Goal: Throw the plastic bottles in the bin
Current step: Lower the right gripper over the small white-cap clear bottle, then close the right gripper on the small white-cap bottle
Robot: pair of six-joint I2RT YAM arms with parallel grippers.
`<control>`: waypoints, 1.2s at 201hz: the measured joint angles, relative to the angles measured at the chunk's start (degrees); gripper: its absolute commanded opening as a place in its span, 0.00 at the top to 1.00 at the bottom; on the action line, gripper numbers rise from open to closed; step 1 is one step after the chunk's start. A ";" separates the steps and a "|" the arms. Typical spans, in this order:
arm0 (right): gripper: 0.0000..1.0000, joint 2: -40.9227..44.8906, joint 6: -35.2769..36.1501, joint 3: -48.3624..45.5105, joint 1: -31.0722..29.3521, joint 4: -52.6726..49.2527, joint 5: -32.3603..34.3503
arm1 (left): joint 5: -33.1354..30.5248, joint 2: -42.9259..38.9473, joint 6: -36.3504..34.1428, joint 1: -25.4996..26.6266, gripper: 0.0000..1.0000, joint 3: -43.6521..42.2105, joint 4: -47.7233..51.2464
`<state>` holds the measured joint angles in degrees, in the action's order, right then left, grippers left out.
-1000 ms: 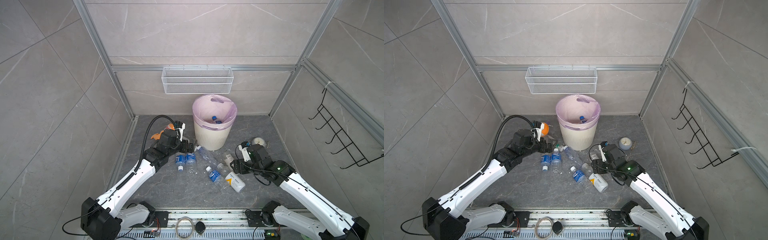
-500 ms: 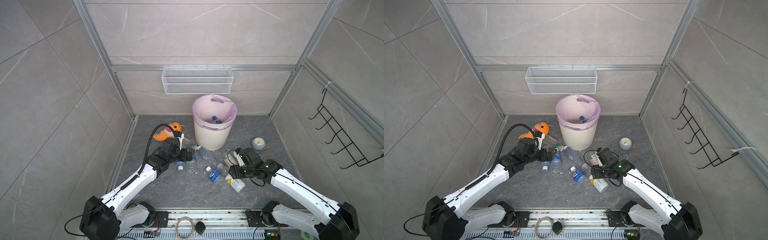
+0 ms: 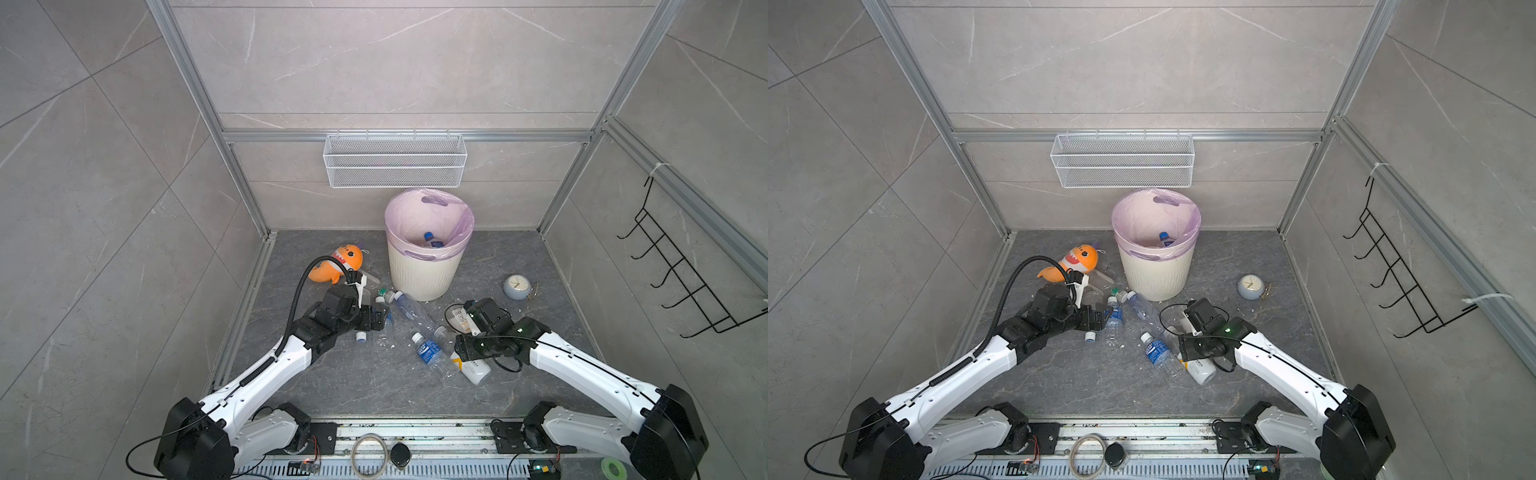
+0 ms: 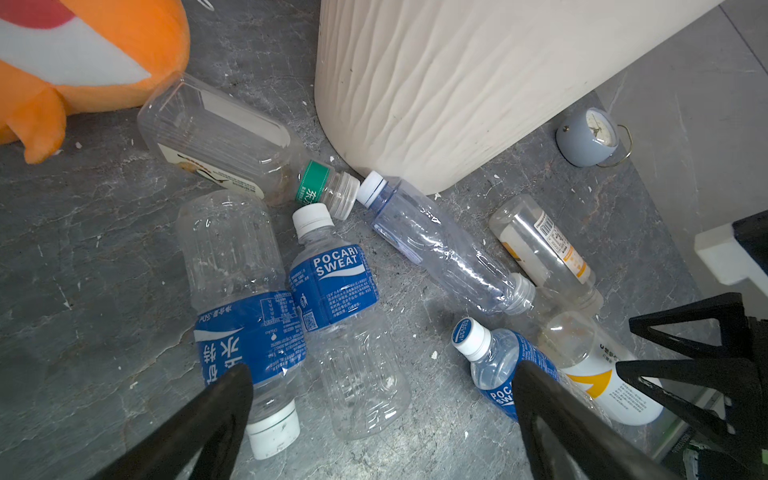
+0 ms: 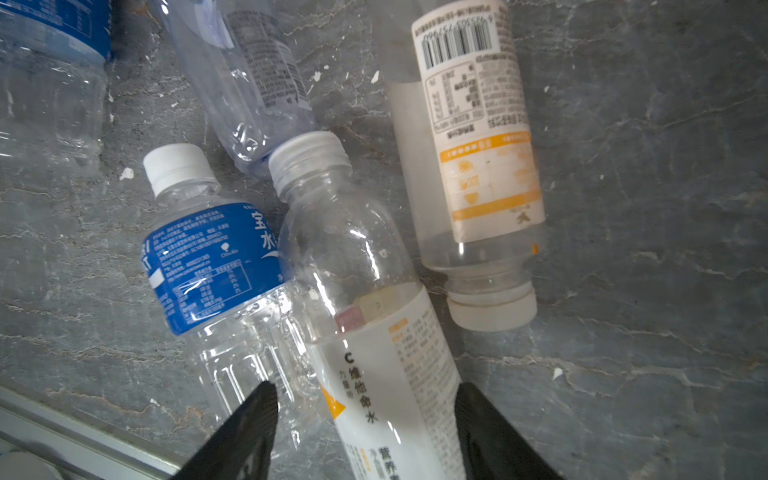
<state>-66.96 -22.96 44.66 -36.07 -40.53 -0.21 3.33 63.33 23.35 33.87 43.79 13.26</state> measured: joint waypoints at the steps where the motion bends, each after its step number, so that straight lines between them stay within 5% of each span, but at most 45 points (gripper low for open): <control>1: 0.31 -0.04 0.00 0.00 -0.02 0.00 0.04 | 0.00 -0.02 0.02 0.00 0.01 -0.02 0.00; 241: 0.25 -10.25 -1.75 -1.22 -4.44 5.68 3.26 | 0.24 -2.45 1.14 0.66 0.00 -3.34 0.00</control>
<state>-77.21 -24.71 43.44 -40.51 -34.85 3.05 3.57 60.88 24.49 34.52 40.45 13.26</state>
